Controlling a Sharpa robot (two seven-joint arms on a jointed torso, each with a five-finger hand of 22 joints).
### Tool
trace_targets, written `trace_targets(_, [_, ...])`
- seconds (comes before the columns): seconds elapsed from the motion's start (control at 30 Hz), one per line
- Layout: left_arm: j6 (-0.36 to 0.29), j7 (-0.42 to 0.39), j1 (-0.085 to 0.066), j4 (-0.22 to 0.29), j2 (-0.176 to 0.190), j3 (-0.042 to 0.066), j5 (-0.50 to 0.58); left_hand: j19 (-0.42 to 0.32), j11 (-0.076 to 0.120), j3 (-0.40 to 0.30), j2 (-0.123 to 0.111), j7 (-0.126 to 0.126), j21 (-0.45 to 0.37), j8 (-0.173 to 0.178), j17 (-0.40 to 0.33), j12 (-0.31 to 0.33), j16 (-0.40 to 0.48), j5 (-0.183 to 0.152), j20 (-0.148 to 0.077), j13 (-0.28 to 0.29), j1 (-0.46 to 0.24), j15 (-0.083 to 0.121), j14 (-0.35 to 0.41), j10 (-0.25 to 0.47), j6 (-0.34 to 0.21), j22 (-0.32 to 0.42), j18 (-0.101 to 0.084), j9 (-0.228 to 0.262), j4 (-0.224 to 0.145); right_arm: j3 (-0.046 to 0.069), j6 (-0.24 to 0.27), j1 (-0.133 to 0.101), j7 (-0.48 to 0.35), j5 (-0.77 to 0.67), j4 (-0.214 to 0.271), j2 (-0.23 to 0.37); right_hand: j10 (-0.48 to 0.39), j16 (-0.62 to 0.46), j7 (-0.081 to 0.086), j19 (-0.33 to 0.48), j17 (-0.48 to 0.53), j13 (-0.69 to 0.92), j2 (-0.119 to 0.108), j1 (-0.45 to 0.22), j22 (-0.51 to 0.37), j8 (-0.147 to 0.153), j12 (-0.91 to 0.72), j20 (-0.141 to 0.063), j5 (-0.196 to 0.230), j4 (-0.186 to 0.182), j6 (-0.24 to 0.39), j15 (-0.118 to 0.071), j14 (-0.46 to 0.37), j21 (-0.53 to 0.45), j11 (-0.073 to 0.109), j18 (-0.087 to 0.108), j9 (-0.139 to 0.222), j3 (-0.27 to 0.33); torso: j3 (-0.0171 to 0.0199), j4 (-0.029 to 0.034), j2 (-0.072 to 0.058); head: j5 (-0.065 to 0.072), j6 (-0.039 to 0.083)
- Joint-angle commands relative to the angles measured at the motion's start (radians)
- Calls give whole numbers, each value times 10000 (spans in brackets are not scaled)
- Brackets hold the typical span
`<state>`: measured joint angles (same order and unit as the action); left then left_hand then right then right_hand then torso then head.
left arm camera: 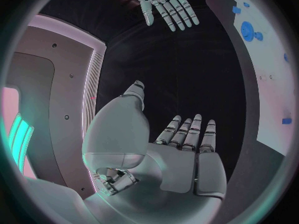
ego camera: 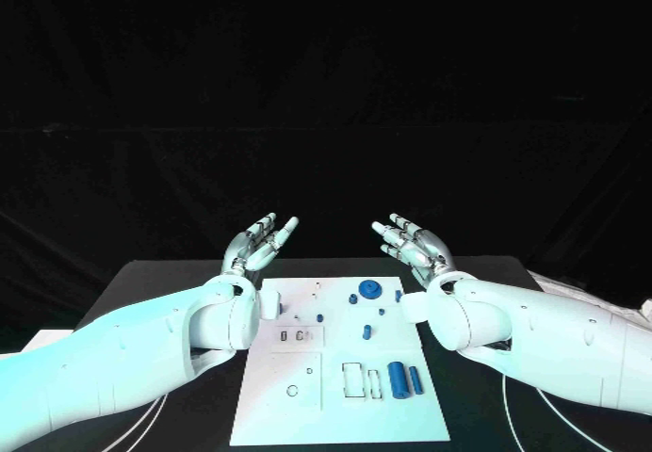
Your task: Assemble the parts on the task board
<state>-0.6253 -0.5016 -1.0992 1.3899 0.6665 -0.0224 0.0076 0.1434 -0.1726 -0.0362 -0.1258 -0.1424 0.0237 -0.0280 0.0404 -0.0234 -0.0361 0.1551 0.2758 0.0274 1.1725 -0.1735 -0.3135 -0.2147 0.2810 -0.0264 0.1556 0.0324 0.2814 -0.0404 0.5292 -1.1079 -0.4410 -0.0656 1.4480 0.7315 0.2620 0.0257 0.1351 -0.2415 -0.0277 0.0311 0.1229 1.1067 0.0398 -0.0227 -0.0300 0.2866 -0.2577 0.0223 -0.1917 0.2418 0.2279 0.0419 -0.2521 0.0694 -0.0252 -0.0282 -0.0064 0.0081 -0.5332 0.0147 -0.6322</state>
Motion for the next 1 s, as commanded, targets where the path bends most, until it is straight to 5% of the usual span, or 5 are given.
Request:
trace_targets(0.03, [648, -127, -18, -9, -24, 4, -128, 670, -297, -236, 354, -868, 299, -196, 143, -175, -230, 33, 167, 100, 751, -202, -1176, -959, 923, -151, 161, 103, 119, -62, -2296, -110, 633, -971, -239, -106, 1935, 321, 1582, -1647, -171, 169, 128, 1479, 309, -259, -307, 41, 433, 923, -1462, 75, 1964, 605, -113, 352, -167, -393, -3, 2, 2, -2, -2])
trace_targets(0.3, [648, -127, -18, -9, -24, 4, -128, 6216, -377, -403, 853, -1055, 2566, -1101, 680, -1205, -1574, -38, 46, 497, 1647, 17, -6062, -6420, 5396, -1165, 270, 505, -245, -167, -3376, -267, 930, -1360, -568, -241, 6853, 1185, 1115, -4845, -361, 303, -53, 2151, 735, -999, -1033, 4, 488, 2067, -6536, -701, 7022, 1900, 575, 1144, -472, -1474, -3, 2, 2, -2, -2])
trace_targets(0.37, [648, -127, -18, -9, -24, 4, -128, 6907, -216, -411, 901, -953, 2906, -1222, 798, -1315, -1786, -37, -130, 493, 1790, 215, -6718, -6909, 5887, -1286, 287, 527, -367, -172, -3429, -275, 944, -1378, -584, -247, 7096, 1106, 1102, -5001, -348, 295, -97, 2054, 716, -930, -928, -28, 481, 2178, -6848, -745, 7239, 1957, 625, 1150, -427, -1739, -3, 2, 2, -2, -2])
trace_targets(0.4, [1198, -317, -26, 332, 731, -5, -98, 7316, -125, -418, 916, -870, 3105, -1252, 887, -1350, -1901, -41, -251, 485, 1896, 340, -7105, -7169, 6079, -1357, 302, 518, -462, -150, -1704, -446, 571, -4085, -1068, -106, 7173, 1059, 1101, -5043, -348, 298, -113, 2003, 701, -879, -867, -36, 487, 2221, -6914, -759, 7310, 1969, 613, 1148, -413, -1866, -9, 18, -205, 110, 44])
trace_targets(1.0, [1690, 103, -134, 2094, 1920, 59, -278, 8773, 372, -458, 981, -498, 3683, -1045, 1727, -1157, -1963, -30, -844, 471, 2341, 917, -8819, -8937, 7261, -1517, 279, 370, -902, -26, -1761, -1033, 2497, -9390, -920, 314, 8928, 1378, 658, -7398, -667, 326, -959, 1775, 1767, -499, -400, -1199, 569, 2598, -8137, -1743, 10326, 4395, 1165, 1097, -430, -2895, 0, 159, -1019, 404, 229])
